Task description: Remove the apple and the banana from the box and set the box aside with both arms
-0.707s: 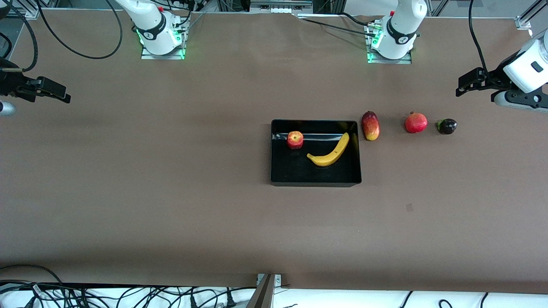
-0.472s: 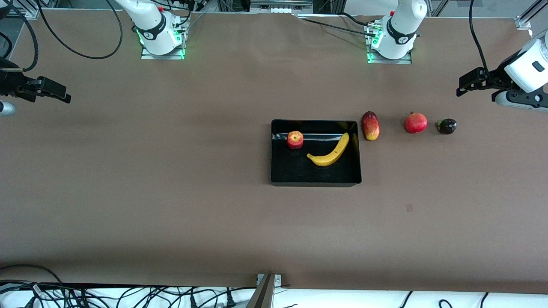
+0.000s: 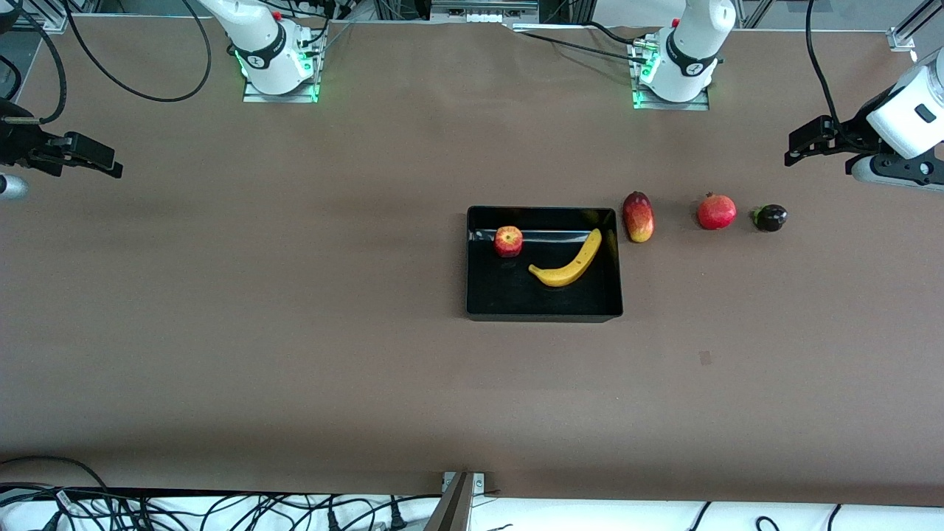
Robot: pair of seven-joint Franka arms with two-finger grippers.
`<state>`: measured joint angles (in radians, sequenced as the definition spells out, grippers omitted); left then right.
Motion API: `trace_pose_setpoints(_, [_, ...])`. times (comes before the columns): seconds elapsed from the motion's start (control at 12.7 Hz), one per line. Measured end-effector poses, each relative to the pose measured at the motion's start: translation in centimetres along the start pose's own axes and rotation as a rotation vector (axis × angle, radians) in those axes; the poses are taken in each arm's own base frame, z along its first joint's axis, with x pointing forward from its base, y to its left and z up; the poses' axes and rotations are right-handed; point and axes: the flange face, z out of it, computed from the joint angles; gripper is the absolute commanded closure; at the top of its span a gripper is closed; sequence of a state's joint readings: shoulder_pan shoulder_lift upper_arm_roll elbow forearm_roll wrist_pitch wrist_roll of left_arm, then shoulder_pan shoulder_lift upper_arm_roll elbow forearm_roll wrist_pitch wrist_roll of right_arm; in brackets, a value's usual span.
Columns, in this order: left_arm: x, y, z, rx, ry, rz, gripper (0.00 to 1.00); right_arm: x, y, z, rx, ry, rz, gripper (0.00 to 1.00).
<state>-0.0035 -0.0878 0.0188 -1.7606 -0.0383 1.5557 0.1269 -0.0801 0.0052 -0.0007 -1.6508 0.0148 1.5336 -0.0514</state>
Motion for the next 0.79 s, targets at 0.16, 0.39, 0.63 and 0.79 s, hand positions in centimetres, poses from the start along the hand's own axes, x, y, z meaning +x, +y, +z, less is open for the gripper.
trace_pose_setpoints(0.16, [0.3,0.0,0.1,0.000,-0.001,0.024,0.00,0.0,0.0,0.0,0.000,0.000,0.000,0.00])
trace_pose_setpoints(0.39, [1.3,0.4,0.6,-0.003,-0.039,0.049,0.00,0.0,-0.1,0.0,0.000,0.000,-0.002,0.00])
trace_pose_setpoints(0.63, [2.6,2.0,1.3,-0.002,-0.066,0.081,0.00,0.0,-0.2,0.0,0.000,0.000,-0.004,0.00])
trace_pose_setpoints(0.79, [3.1,4.8,1.8,0.004,-0.076,0.132,0.00,0.0,-0.2,0.0,-0.001,0.001,-0.004,0.00])
